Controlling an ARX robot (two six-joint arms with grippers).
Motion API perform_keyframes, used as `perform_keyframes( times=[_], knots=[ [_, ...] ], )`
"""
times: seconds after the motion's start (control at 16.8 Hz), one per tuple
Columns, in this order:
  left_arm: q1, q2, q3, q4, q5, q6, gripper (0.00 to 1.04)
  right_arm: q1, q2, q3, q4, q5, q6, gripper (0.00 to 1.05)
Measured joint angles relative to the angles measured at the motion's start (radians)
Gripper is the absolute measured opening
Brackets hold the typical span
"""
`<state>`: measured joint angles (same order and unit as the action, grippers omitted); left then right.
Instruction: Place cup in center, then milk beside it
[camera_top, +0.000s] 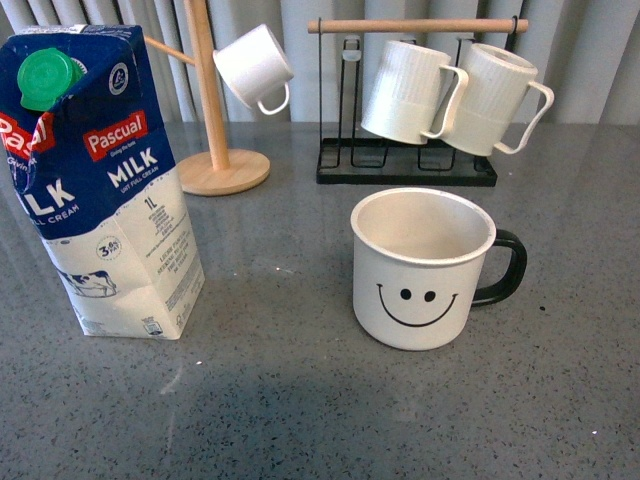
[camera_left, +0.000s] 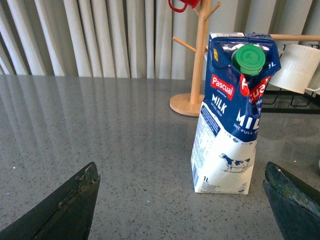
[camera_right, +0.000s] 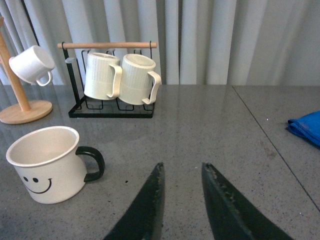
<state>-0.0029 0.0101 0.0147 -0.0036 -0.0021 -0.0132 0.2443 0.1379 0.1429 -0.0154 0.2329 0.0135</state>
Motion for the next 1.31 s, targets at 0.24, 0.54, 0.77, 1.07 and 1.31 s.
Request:
perform_keyframes(
  times=[0.24,0.54,0.77,1.07,1.31],
  knots=[
    [0.000,0.000,0.000,0.000,0.000,0.000,0.98,-0.050,-0.016,-0.009,0.004,-0.028,-0.003,0.09],
    [0.000,0.000,0.000,0.001,0.002,0.000,0.98,-0.249,-0.072,-0.066,0.006,-0.230,-0.007,0.02],
    [0.000,0.000,0.000,0.000,0.002,0.000,0.98,-0.245,-0.090,-0.092,0.008,-0.233,-0.007,0.02],
    [0.000,0.000,0.000,0.000,0.002,0.002,0.98,-0.245,-0.134,-0.130,0.010,-0.233,-0.008,0.02],
    [0.000,0.000,0.000,0.000,0.002,0.002,0.98,-0.245,-0.134,-0.130,0.010,-0.233,-0.008,0.23]
  ],
)
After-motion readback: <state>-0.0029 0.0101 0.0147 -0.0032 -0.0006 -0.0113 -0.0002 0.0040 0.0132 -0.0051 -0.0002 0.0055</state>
